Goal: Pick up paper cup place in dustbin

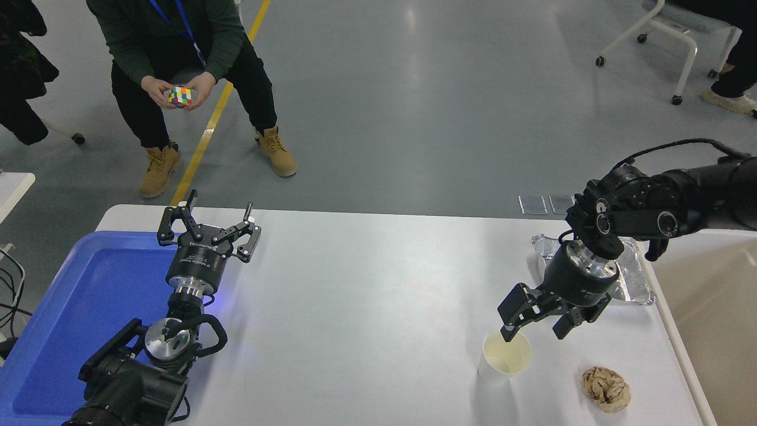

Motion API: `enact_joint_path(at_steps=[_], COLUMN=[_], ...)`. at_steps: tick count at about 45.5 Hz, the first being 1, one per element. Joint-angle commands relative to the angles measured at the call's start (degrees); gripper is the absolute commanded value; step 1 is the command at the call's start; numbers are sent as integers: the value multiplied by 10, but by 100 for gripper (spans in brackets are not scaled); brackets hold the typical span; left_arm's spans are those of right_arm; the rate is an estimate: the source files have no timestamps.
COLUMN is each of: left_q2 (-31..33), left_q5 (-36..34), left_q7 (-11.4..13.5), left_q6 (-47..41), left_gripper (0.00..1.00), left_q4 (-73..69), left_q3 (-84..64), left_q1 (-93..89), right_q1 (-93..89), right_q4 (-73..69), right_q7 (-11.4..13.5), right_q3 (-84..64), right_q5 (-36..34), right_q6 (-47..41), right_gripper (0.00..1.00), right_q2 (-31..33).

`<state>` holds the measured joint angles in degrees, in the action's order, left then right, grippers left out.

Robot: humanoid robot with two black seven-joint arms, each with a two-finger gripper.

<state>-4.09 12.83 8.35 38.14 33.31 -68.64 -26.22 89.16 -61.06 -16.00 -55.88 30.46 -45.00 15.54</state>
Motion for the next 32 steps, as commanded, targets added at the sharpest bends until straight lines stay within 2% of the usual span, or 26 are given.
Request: enact_joint_path(at_steps=[1,16,32], left_q2=[0,0,0], left_q5=[0,0,0], left_q7=[0,0,0], left_q6=[0,0,0], left_gripper=[99,99,99], left_q4=[0,0,0], left_q3=[0,0,0], left_q1=[-1,0,-1], right_q1=[-51,-80,-104], right_q4=[27,52,69], right_q7=[0,0,0], right_q3=[24,34,33], right_q5=[21,20,21], right_q6=[14,68,87], right_gripper=[100,100,99], right_q2=[2,-1,-3])
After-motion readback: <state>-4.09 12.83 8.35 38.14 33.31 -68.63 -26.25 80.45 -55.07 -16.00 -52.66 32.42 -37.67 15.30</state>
